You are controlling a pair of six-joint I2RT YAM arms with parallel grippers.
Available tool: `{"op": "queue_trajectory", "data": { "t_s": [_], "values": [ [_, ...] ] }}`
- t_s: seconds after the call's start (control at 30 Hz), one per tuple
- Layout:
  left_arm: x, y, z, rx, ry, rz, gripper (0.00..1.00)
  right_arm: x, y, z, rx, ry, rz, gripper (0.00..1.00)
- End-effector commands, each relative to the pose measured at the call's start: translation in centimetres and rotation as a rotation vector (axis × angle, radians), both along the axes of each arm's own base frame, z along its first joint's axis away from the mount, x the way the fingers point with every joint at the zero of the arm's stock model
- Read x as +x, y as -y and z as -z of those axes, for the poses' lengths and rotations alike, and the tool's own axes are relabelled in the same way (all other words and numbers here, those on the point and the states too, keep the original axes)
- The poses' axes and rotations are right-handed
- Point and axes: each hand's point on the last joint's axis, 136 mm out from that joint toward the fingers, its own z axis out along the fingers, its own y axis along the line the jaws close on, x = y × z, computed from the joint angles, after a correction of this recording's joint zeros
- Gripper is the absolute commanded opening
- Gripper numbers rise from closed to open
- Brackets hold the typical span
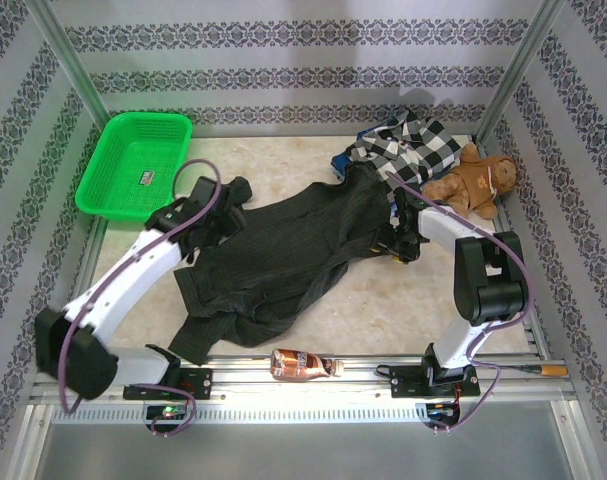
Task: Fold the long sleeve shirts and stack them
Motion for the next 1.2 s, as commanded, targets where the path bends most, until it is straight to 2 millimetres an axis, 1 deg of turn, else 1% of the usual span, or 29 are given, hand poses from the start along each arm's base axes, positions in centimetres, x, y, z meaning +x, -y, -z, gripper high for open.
{"op": "queue_trajectory", "data": {
  "t_s": [0.0,0.03,0.1,0.2,0.27,0.3,0.43,0.47,0.53,0.57,0.6,0.63,0.7,0.8,0.9,1.0,1.07,1.17],
  "values": [
    [2.7,3.4,2.1,-0.034,-0.015,0.117,0.69,0.1,1.2,0.9,-0.042,-0.026,0.071,0.45],
    [3.3,3.8,3.3,-0.042,-0.035,0.119,0.69,0.0,1.5,1.0,-0.058,-0.032,0.079,0.4],
    [4.3,4.2,5.8,-0.039,-0.077,0.119,0.7,-0.5,2.2,1.0,-0.09,-0.037,0.091,0.26],
    [5.3,3.8,9.1,-0.036,-0.144,0.098,0.73,-1.3,3.4,0.5,-0.139,-0.028,0.108,0.08],
    [5.8,3.2,11.2,-0.035,-0.18,0.08,0.75,-1.9,4.0,0.3,-0.157,-0.027,0.119,0.0],
    [6.1,2.9,12.0,-0.028,-0.195,0.075,0.76,-2.3,4.4,0.1,-0.166,-0.026,0.127,0.0],
    [7.3,1.5,14.7,0.008,-0.247,0.063,0.78,-3.9,5.6,-0.6,-0.199,-0.023,0.146,0.0],
    [7.6,1.3,15.1,0.017,-0.254,0.069,0.78,-4.0,5.8,-0.8,-0.185,-0.01,0.159,0.0],
    [8.0,1.3,15.6,0.021,-0.26,0.083,0.78,-3.5,5.1,-1.5,-0.109,0.051,0.177,0.01],
    [8.3,1.4,15.8,0.019,-0.254,0.092,0.78,-3.1,4.7,-2.0,-0.07,0.072,0.177,0.11],
    [8.5,1.7,16.0,0.01,-0.249,0.097,0.78,-2.7,4.3,-2.3,-0.049,0.082,0.174,0.25],
    [8.6,1.8,16.2,0.003,-0.248,0.098,0.78,-2.4,4.1,-2.4,-0.035,0.082,0.178,0.32],
    [8.8,2.2,16.7,-0.017,-0.247,0.098,0.78,-1.4,3.5,-2.4,0.0,0.079,0.179,0.37],
    [8.6,2.4,17.2,-0.035,-0.246,0.093,0.78,-0.3,3.0,-1.8,0.019,0.062,0.191,0.42],
    [8.4,2.2,17.2,-0.033,-0.243,0.097,0.78,0.1,2.9,-0.7,0.019,0.024,0.206,0.43],
    [8.3,2.1,17.3,-0.03,-0.243,0.098,0.78,-0.1,2.5,0.5,0.008,-0.013,0.204,0.43],
    [8.2,2.1,17.4,-0.033,-0.245,0.096,0.78,-0.3,2.6,1.3,-0.012,-0.04,0.213,0.44],
    [8.0,1.8,17.5,-0.034,-0.246,0.088,0.78,0.4,2.7,1.3,-0.017,-0.012,0.224,0.44]
  ]
}}
